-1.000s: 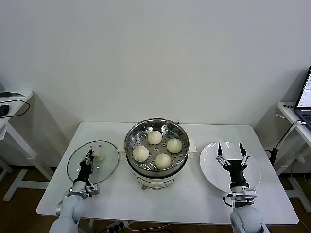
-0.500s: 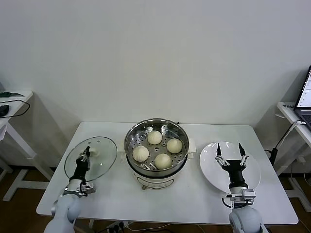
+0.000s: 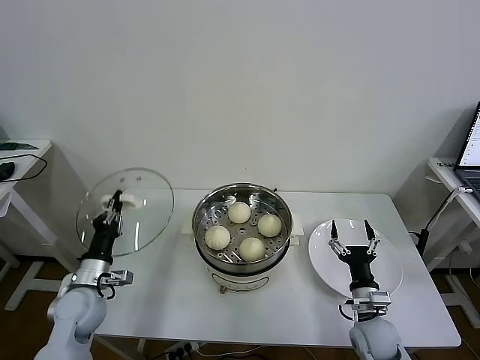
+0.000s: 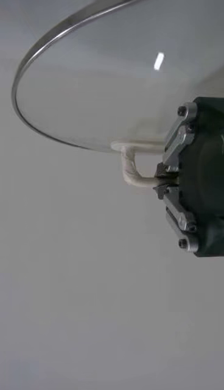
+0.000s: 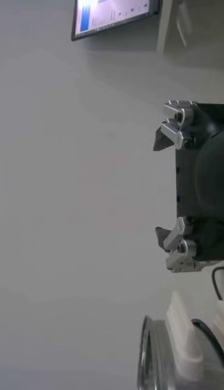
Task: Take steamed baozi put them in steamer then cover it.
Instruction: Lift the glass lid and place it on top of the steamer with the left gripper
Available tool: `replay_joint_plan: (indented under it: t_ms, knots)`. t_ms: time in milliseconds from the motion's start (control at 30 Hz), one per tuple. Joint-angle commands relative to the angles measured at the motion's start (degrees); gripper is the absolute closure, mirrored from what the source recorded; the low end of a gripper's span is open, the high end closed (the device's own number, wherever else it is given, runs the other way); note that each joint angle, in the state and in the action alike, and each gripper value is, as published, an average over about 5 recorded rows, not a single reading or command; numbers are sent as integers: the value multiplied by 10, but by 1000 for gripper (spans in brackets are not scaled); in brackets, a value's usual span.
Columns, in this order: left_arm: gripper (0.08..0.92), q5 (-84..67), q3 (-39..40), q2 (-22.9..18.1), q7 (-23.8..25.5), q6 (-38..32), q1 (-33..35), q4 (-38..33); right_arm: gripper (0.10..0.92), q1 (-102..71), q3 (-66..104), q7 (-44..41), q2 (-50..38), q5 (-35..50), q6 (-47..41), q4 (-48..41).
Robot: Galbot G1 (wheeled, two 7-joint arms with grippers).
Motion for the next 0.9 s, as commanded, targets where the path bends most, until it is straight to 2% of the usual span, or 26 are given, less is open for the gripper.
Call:
replay_joint_plan:
  t_ms: [33,200,367,500,733,900]
  knots:
    - [814,-31,144,32,67,116,11,-254,203,0,3,1,0,-1,-2,1]
    - [814,-12,266,20,118,204,-24,-271,203,2,5,3,4,-1,-3,1]
    - [814,2,386,-9,151,277,-62,-225,203,6,6,3,8,-1,-3,-7]
    - [814,27,450,-39,182,342,-92,-180,203,8,10,2,13,-2,-1,-16]
    - [814,75,484,-80,203,385,-144,-81,203,8,17,1,18,-3,2,-23]
    - [814,100,473,-91,215,390,-151,-49,203,10,19,1,19,-4,2,-26]
